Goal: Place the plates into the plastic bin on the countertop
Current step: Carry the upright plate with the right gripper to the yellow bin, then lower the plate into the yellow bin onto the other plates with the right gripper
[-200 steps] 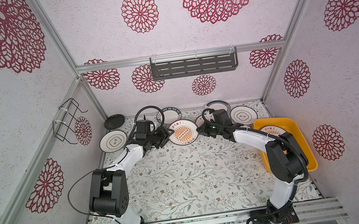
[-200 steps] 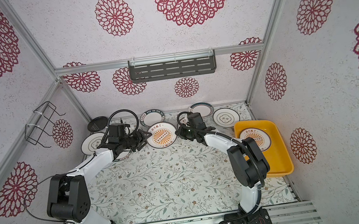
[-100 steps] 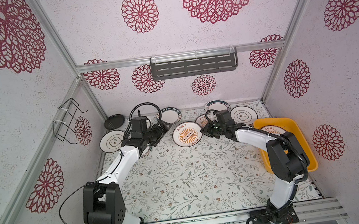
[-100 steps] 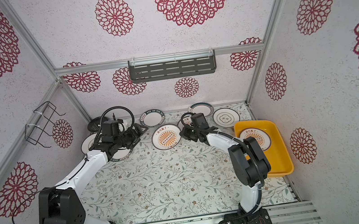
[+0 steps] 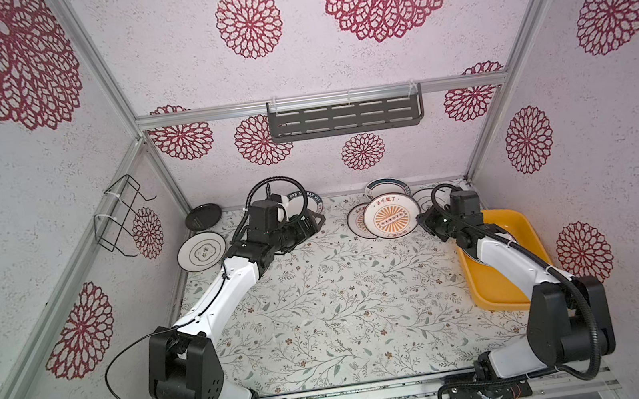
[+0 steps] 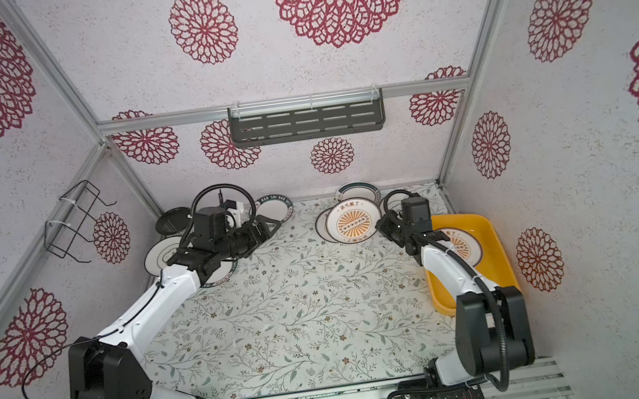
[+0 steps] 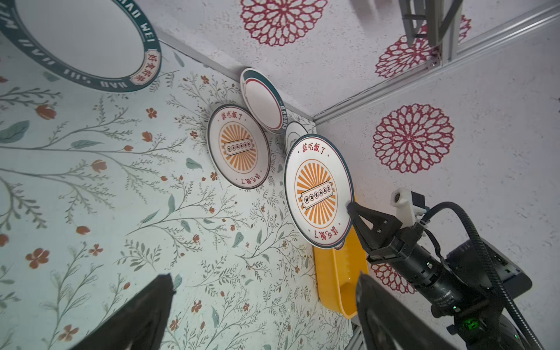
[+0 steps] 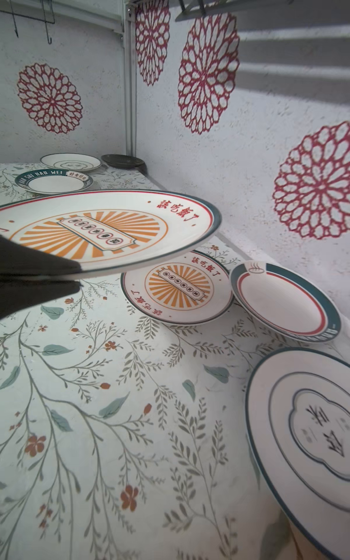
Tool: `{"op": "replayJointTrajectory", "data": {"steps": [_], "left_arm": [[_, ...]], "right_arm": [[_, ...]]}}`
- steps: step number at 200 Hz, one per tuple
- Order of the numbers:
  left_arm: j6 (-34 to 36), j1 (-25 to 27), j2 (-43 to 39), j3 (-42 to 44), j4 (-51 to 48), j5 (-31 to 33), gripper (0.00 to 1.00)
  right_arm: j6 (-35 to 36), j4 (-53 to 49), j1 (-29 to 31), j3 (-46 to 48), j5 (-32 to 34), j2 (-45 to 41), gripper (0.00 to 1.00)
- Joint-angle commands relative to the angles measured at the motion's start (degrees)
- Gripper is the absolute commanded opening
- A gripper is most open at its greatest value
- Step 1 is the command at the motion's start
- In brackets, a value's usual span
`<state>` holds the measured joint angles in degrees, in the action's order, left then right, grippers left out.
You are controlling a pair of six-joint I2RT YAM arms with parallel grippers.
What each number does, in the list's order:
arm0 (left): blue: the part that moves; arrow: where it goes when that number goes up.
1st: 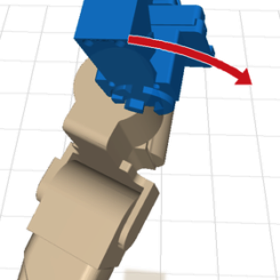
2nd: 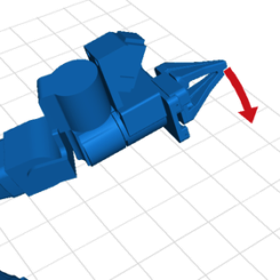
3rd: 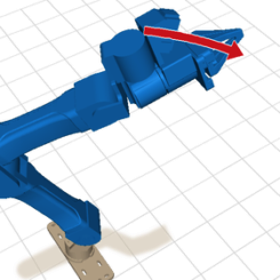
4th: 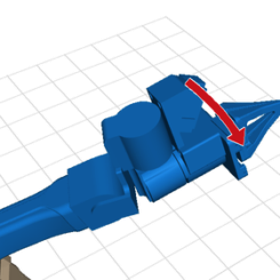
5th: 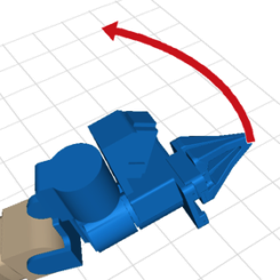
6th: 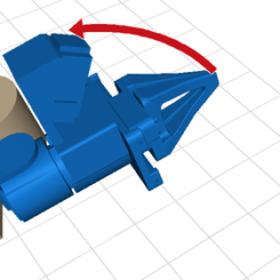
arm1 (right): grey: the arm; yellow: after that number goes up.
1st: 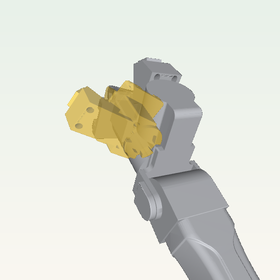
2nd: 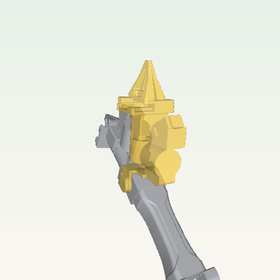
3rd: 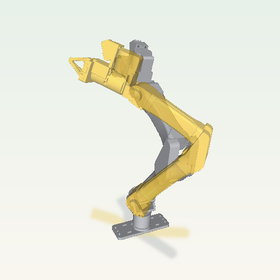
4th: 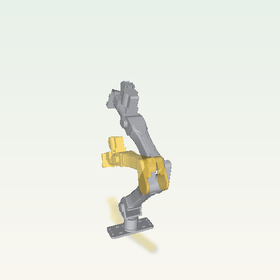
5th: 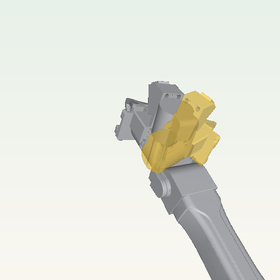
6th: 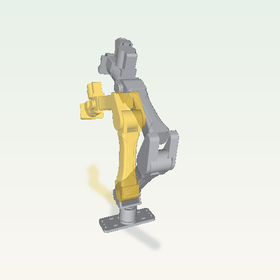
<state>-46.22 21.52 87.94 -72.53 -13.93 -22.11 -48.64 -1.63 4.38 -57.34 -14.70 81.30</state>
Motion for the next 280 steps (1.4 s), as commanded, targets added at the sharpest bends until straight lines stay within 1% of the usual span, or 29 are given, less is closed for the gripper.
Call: {"op": "replayJointTrajectory", "data": {"steps": [1,34,62,111,143,172,208,230,244,280], "left_arm": [[3.70,2.80,1.71,-2.46,3.65,1.00,0.97],[4.89,5.69,3.35,-4.23,5.30,1.51,0.97],[6.30,7.09,4.18,-5.60,4.82,4.29,0.97],[6.97,7.50,4.44,-5.38,5.69,10.12,0.97],[7.89,7.19,5.33,-6.90,5.32,13.27,0.97],[7.38,6.35,7.60,-9.08,6.16,12.81,0.97],[7.13,5.75,11.04,-12.03,7.17,11.79,0.97],[6.67,5.33,13.39,-13.95,7.55,11.06,0.97],[6.23,4.89,14.74,-15.31,7.69,10.59,0.97],[5.37,4.18,18.33,-18.98,7.86,9.24,0.97]], "right_arm": [[1.23,0.09,-2.16,1.01,0.68,-4.16,0.00],[0.84,-0.43,-6.27,3.64,1.31,-8.44,0.00],[0.74,-0.95,-10.20,5.37,0.91,-11.39,0.00],[0.04,-1.64,-17.40,7.72,0.64,-14.13,0.00],[-0.29,-1.21,-22.95,9.02,-0.70,-14.44,0.00],[-0.88,-0.12,-27.42,10.43,-1.13,-14.38,0.00],[-1.42,0.23,-33.40,11.87,-0.12,-14.90,0.00],[-2.24,1.13,-36.38,13.55,2.58,-15.05,0.00],[-3.44,2.88,-38.58,14.83,2.00,-14.46,0.00],[-4.22,5.71,-40.85,16.44,2.55,-12.51,0.00]]}}
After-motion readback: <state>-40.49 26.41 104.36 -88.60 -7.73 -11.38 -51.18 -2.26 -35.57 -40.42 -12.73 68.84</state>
